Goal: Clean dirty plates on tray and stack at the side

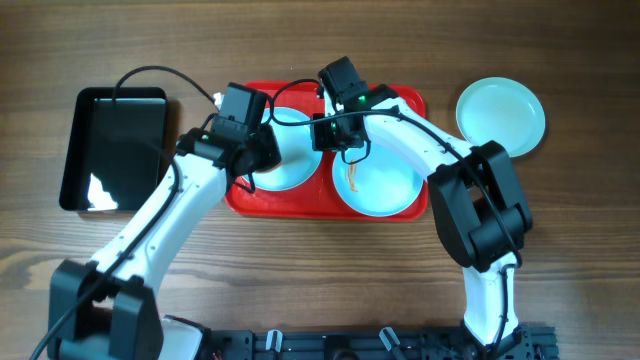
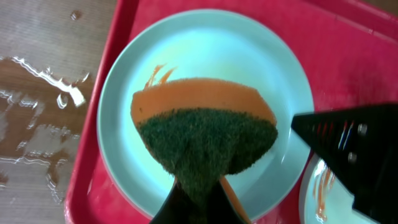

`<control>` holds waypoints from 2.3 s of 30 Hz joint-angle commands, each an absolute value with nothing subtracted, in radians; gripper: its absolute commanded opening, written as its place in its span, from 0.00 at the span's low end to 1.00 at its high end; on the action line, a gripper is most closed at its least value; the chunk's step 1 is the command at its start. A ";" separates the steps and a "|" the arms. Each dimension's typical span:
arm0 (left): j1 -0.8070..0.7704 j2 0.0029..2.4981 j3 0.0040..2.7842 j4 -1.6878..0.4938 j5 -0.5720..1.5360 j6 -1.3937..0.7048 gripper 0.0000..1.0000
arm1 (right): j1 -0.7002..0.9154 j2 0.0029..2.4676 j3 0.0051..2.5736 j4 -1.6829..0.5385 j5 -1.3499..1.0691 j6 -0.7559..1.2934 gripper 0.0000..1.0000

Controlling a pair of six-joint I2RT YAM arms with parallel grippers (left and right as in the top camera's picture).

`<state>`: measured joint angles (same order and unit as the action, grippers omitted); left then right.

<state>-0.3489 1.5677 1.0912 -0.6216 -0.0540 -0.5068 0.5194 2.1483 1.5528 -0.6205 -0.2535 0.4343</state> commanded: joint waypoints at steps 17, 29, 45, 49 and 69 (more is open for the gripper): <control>-0.351 1.699 1.067 -0.474 -0.064 -0.506 0.04 | 0.529 2.156 1.481 -0.570 -0.262 0.448 0.15; -0.352 1.704 1.066 -0.443 -0.049 -0.515 0.04 | 0.530 2.156 1.481 -0.554 -0.258 0.450 0.04; -0.352 1.845 1.066 -0.384 0.068 -0.566 0.04 | 0.530 2.156 1.481 -0.538 -0.258 0.452 0.04; -0.350 1.846 1.066 -0.384 0.041 -0.542 0.04 | 0.530 2.156 1.481 -0.539 -0.258 0.451 0.04; -0.253 1.831 1.071 -0.420 -0.231 -0.396 0.04 | 0.529 2.156 1.481 -0.535 -0.258 0.445 0.04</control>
<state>-0.2676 1.8275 1.0721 -0.4183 -0.1974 -0.4240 0.5232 2.1483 1.4868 -0.5396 -0.2577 0.4484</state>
